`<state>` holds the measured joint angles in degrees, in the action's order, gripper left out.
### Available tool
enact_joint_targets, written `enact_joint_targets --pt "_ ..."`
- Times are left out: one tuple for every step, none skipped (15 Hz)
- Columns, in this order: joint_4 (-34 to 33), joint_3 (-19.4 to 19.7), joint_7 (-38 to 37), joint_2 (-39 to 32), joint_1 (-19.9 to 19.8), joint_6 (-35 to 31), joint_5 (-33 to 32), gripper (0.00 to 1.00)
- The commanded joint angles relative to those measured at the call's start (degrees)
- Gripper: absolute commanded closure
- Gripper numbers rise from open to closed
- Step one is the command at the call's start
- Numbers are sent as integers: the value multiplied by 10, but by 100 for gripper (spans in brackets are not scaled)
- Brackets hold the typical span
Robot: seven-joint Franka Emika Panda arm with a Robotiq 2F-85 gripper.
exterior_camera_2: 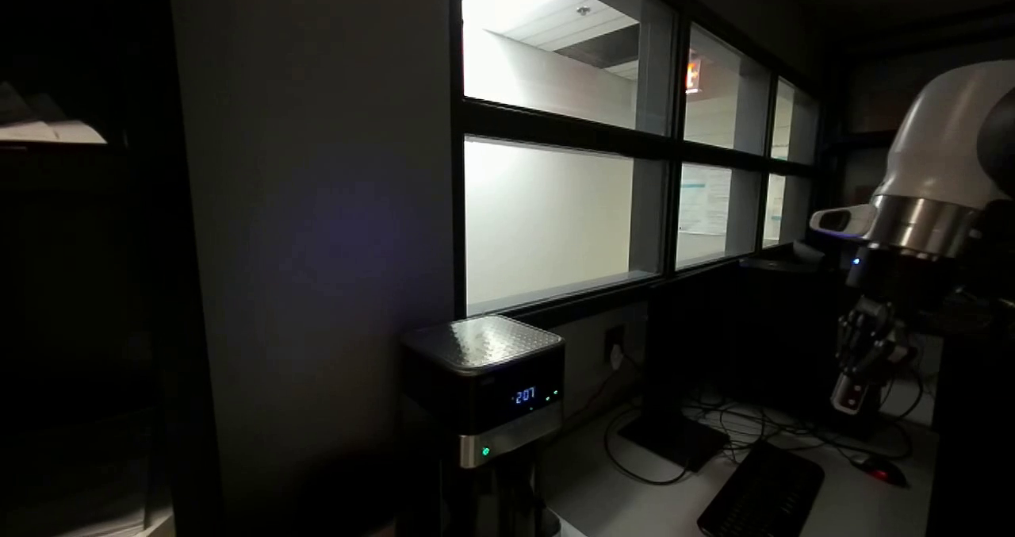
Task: Turn off the coffee maker
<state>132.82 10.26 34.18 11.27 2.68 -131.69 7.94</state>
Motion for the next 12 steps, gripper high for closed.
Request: enact_joint_targets --pt "-46 -45 -32 -70 -8 -42 -81 100" --pt "-57 -56 -48 -87 -9 -52 -117 100" --pt "-67 -65 -61 -102 -10 -56 -150 100" --pt "-79 -74 -79 -118 -10 -64 -193 100" --pt "-88 -81 -92 -133 -9 -72 -231 100" --pt "-100 -86 -103 -146 -8 -75 -265 100" --pt "-112 -91 -112 -160 -5 -76 -296 100" --pt "-124 -96 -121 -174 -3 -81 -325 100" --pt "-136 -100 -127 -188 0 -87 -353 100" --pt "-147 -103 -130 -200 3 -92 -373 100" --pt "-157 -106 -135 -212 6 -105 -393 100" --pt "-166 -109 -132 -223 8 -117 -404 100"
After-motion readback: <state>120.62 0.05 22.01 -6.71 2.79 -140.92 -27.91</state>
